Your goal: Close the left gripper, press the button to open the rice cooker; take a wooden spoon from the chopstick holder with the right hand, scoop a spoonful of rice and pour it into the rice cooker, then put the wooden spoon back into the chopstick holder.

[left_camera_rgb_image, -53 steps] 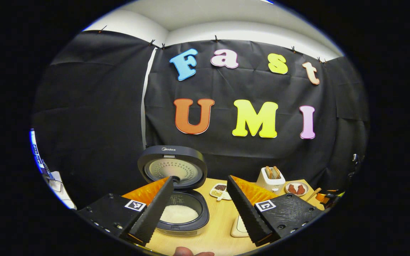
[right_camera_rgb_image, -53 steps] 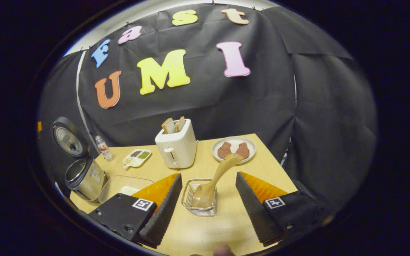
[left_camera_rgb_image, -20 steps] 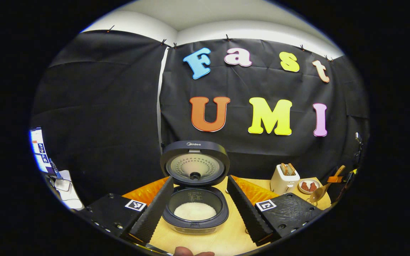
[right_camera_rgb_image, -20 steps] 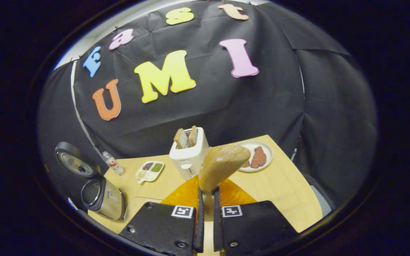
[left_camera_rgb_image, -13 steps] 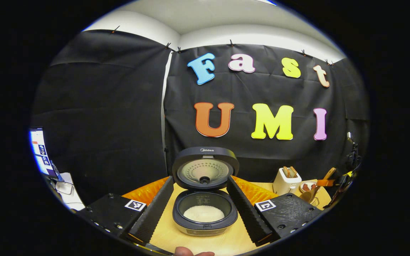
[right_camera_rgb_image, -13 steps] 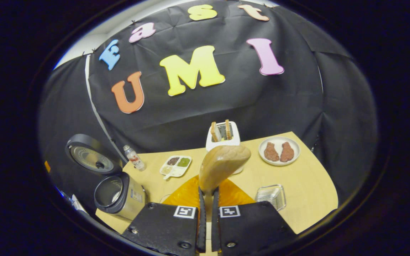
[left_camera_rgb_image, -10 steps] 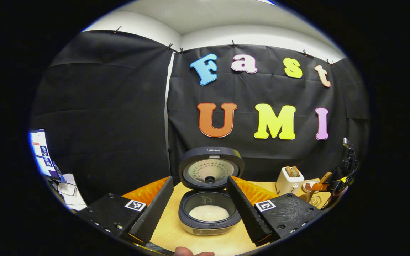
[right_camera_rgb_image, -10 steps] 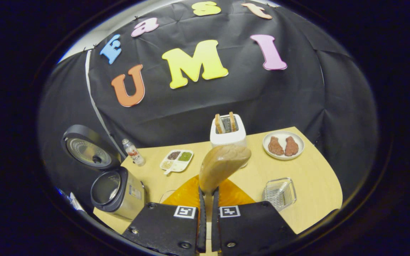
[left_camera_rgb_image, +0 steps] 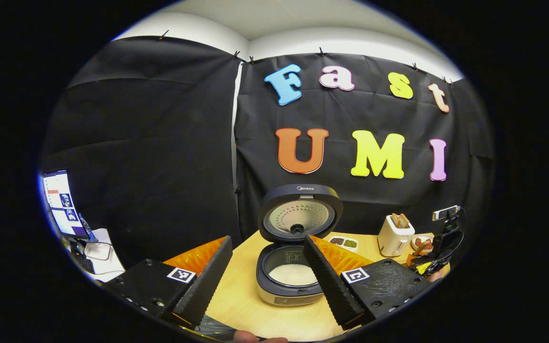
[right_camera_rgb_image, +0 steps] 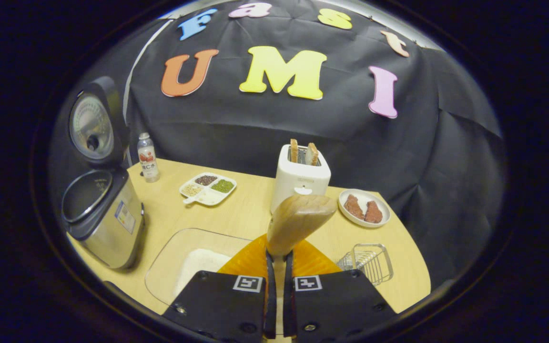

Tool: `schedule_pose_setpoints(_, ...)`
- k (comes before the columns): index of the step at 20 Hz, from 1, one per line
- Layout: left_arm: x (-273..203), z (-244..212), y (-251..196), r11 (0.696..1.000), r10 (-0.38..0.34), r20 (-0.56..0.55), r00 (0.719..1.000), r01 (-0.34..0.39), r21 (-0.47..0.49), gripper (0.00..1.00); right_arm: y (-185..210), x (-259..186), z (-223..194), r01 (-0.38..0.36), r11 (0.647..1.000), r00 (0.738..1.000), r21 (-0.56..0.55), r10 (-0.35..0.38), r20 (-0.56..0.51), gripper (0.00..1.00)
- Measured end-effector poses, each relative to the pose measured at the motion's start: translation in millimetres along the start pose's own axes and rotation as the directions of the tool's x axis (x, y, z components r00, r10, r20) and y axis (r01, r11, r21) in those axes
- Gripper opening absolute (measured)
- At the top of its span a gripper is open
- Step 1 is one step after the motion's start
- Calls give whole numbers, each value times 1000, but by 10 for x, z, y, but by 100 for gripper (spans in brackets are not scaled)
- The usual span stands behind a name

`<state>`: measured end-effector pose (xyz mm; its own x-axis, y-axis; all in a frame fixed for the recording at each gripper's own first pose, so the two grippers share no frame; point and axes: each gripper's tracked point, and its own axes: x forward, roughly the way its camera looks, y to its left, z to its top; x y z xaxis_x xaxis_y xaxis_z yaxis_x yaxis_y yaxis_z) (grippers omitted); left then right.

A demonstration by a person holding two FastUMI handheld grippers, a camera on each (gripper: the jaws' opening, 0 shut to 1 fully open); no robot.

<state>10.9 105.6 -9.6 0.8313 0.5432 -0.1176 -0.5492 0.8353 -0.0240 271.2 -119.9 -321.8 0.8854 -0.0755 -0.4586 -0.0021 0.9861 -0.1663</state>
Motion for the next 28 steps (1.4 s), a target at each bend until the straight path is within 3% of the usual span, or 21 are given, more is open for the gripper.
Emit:
schedule_pose_setpoints(3, -31, -18, 73, 1000, 13, -15, 1000, -13, 6, 96, 164, 55, -40, -20, 1000, 1000, -10, 20, 7, 11)
schedule_pose_setpoints(9, -136, -50, 198, 998, 60, -25, 998, -59, 15, 96, 648, 111, -102, -166, 983, 986, 76, 168, -23, 11)
schedule_pose_setpoints(15, -175, -66, 194, 996, 85, -31, 996, -85, 8, 96, 970, 39, -112, -311, 913, 937, 263, 340, -73, 11)
schedule_pose_setpoints(20, -140, -45, 138, 996, 87, -26, 996, -86, 25, 96, 914, 49, -140, -341, 783, 885, 521, 454, -103, 11)
schedule_pose_setpoints(21, -116, -49, 127, 996, 88, -28, 996, -87, 22, 100, 885, 68, -143, -340, 760, 877, 553, 470, -106, 11)
schedule_pose_setpoints(22, -113, -71, 99, 996, 86, -33, 996, -86, 17, 96, 867, 88, -145, -339, 733, 867, 590, 487, -107, 11)
schedule_pose_setpoints(24, -101, -66, 35, 997, 81, -37, 996, -80, 11, 96, 786, 122, -198, -322, 677, 852, 661, 512, -110, 14)
schedule_pose_setpoints(28, -69, -54, -162, 998, 54, -36, 998, -53, 28, 96, 577, 124, -372, -264, 543, 827, 797, 552, -103, 11)
